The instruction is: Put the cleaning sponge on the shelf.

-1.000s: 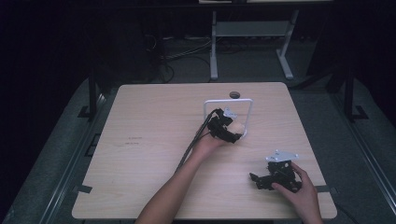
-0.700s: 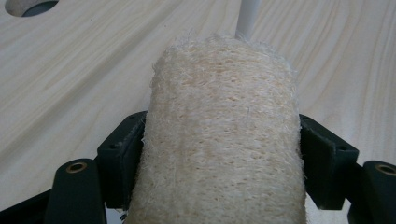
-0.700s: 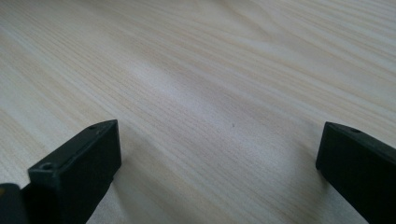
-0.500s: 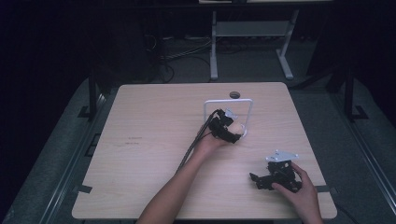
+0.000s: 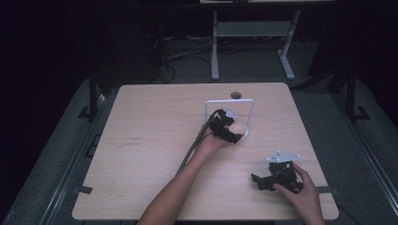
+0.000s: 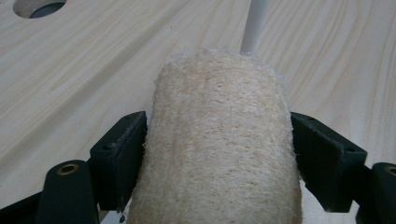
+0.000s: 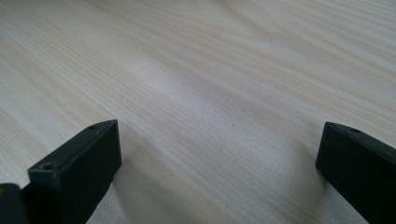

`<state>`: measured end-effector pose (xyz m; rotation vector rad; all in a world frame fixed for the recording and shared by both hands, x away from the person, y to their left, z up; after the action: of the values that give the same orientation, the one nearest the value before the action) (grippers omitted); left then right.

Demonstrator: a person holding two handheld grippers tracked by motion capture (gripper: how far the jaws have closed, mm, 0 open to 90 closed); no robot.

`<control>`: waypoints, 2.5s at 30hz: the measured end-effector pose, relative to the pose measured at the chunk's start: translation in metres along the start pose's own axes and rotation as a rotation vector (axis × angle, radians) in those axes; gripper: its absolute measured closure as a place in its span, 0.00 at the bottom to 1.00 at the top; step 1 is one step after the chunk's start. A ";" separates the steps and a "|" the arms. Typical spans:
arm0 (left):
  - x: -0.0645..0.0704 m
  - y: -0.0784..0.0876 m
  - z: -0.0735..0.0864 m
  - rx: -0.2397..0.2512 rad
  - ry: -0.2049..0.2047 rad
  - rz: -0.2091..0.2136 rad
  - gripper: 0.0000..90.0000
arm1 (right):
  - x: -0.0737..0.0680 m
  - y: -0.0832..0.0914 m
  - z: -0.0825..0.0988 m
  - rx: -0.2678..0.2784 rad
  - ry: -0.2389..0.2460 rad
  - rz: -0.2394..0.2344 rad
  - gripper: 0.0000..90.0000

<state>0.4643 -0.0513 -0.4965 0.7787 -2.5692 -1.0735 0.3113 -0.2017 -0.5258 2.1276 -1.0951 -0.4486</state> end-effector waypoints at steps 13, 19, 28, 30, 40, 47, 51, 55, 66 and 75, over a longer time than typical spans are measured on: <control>0.002 0.014 -0.007 0.036 0.003 -0.020 0.25 | 0.000 0.000 0.000 0.000 0.000 -0.001 0.00; 0.004 0.021 -0.007 0.060 0.002 -0.036 0.26 | 0.000 0.000 0.000 0.000 -0.002 -0.002 0.00; 0.007 0.031 -0.007 0.090 -0.006 -0.045 0.31 | -0.001 0.000 0.000 0.000 -0.005 -0.004 0.00; 0.006 0.033 -0.007 0.095 -0.019 -0.054 0.31 | 0.000 0.000 0.000 0.000 -0.004 -0.003 0.00; 0.009 0.050 -0.007 0.132 -0.016 -0.052 0.39 | 0.000 0.000 0.000 0.000 -0.003 -0.002 0.00; 0.015 0.061 -0.004 0.149 -0.036 -0.029 0.59 | 0.000 0.000 0.000 -0.002 -0.005 -0.003 0.00; 0.021 0.065 -0.002 0.138 -0.046 0.011 0.76 | 0.000 0.000 0.000 -0.002 -0.003 0.000 0.00; 0.026 0.066 0.004 0.115 -0.027 0.080 0.93 | 0.000 0.000 0.000 -0.002 -0.003 -0.001 0.00; 0.040 0.055 0.022 0.025 -0.017 0.164 1.00 | 0.000 0.000 0.000 -0.002 -0.003 -0.001 0.00; 0.042 0.043 0.031 -0.012 -0.007 0.173 1.00 | 0.000 0.000 0.000 -0.001 -0.005 -0.004 0.00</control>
<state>0.4001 -0.0311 -0.4864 0.5390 -2.5783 -1.0389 0.3109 -0.2013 -0.5258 2.1286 -1.0934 -0.4561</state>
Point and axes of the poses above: each handheld gripper's, and its own axes: y roughly backward along the jaws, z roughly out of its underside, x roughly to its right, the point moved 6 cm from there along -y, roughly forward along the jaws, and after that the axes turned 3 degrees about y, right-handed, at the moved point
